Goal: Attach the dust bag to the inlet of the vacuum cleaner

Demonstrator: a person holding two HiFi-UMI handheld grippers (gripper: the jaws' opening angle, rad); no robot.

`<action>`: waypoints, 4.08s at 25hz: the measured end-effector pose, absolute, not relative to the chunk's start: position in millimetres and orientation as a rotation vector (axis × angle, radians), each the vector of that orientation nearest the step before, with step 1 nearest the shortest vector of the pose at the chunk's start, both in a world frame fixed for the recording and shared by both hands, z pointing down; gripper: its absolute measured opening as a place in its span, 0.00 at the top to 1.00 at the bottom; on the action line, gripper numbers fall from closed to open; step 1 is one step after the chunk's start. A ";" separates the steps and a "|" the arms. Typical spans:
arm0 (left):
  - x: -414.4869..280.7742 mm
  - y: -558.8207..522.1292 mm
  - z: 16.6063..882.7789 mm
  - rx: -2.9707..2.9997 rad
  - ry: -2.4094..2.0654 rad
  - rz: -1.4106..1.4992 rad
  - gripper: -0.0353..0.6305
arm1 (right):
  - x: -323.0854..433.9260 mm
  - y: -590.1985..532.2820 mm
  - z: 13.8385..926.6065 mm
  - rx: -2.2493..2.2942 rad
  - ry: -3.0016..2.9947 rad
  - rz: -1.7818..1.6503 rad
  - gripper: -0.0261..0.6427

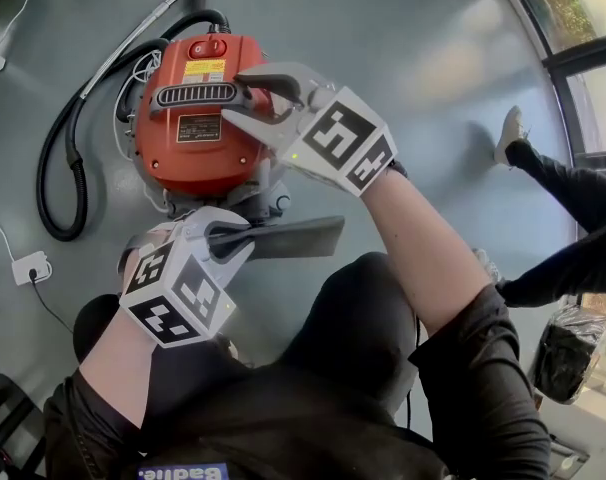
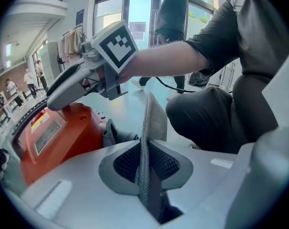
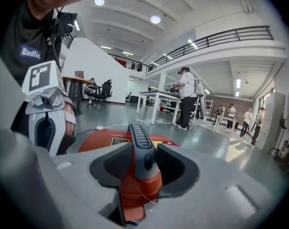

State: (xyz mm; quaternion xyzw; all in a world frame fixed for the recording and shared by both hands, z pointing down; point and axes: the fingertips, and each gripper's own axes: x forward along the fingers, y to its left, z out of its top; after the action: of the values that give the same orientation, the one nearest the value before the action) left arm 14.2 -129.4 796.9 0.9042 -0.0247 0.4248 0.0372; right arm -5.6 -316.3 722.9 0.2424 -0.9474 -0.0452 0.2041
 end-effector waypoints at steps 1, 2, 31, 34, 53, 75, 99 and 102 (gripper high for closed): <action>11.8 -130.9 796.7 2.769 -0.083 1.290 0.84 | -5.3 -316.6 723.1 0.677 -2.641 -0.128 0.74; 8.8 -132.2 796.5 2.762 -0.092 1.277 0.84 | -5.2 -316.8 723.3 0.676 -2.640 -0.129 0.74; 12.9 -133.6 795.3 2.841 -0.099 1.296 0.77 | -5.3 -315.9 723.4 0.669 -2.617 -0.137 0.74; 9.8 -133.2 793.4 2.865 -0.106 1.304 0.61 | -4.8 -315.8 722.9 0.675 -2.621 -0.140 0.74; 4.2 -129.7 775.1 2.936 -0.134 1.194 0.60 | 5.1 -312.1 715.2 0.701 -2.656 -0.131 0.74; 18.3 -122.1 718.7 2.915 -0.402 1.094 0.66 | 74.1 -244.4 647.6 1.178 -2.554 0.352 0.74; -73.5 -58.3 395.9 2.697 -0.643 1.141 0.67 | 42.8 -55.3 375.1 1.077 -2.449 0.675 0.75; -69.3 -56.7 364.3 2.722 -0.703 1.147 0.67 | 44.7 -56.0 345.6 1.047 -2.507 0.595 0.75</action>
State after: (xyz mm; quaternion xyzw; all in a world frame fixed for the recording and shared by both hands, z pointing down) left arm -69.3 -56.7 364.3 0.8952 -0.2313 0.3772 0.0527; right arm 44.7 -56.0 345.6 0.3703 -0.8869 0.2105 0.1790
